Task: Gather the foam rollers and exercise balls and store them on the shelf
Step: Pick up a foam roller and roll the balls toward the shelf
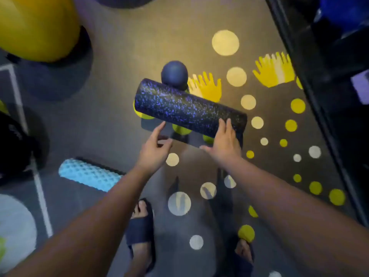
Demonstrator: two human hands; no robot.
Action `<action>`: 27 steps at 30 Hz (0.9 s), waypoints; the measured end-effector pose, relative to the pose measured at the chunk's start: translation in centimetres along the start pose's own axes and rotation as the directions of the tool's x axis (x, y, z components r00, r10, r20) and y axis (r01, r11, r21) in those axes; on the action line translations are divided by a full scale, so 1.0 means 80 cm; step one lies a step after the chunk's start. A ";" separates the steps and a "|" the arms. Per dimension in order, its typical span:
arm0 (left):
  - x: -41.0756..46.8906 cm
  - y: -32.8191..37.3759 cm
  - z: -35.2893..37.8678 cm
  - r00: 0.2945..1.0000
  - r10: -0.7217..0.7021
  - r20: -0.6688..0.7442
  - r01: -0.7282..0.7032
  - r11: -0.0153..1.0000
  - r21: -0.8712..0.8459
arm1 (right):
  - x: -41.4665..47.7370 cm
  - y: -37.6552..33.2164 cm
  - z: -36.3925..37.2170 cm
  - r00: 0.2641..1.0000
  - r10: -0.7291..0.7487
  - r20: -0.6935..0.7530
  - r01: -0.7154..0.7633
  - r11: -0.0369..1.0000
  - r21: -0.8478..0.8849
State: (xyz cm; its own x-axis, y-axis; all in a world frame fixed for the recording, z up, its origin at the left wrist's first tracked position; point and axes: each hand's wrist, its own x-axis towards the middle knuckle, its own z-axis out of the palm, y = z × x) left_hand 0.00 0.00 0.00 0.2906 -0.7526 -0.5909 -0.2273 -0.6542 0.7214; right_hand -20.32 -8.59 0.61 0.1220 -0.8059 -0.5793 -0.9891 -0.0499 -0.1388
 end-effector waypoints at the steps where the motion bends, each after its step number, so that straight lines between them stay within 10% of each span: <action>1: 0.013 -0.022 0.016 1.000 0.007 -0.017 -0.008 0.999 -0.047 | 0.028 0.008 0.012 0.999 -0.005 -0.042 0.002 0.997 -0.076; 4: 0.037 -0.092 0.059 0.998 -0.057 0.006 0.058 0.990 -0.127 | 0.104 0.051 0.042 0.988 -0.045 -0.146 -0.014 0.927 -0.376; 10: 0.060 -0.130 0.135 0.977 -0.211 0.025 0.206 0.909 -0.362 | 0.141 0.104 0.096 0.973 -0.130 -0.192 0.055 0.934 -0.354; 16: -0.026 -0.059 0.199 0.916 -0.373 0.150 0.402 0.851 -0.339 | -0.062 0.142 0.158 0.986 0.150 0.068 -0.163 0.947 0.278; 20: -0.136 -0.031 0.250 0.948 -0.220 0.229 0.252 0.960 -0.123 | -0.230 0.202 0.184 0.877 0.338 0.341 -0.469 0.457 0.756; 27: -0.243 -0.031 0.431 0.764 -0.156 0.625 0.017 0.975 0.223 | -0.390 0.329 0.273 0.565 0.676 0.473 -0.482 -0.195 0.854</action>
State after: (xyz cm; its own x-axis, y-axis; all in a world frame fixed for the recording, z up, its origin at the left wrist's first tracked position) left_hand -37.13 13.65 -2.80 -0.3237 -0.5202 -0.7903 -0.4239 -0.6670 0.6127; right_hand -48.32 28.11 -2.53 -0.5608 -0.2099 -0.8009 0.2045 0.9023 -0.3796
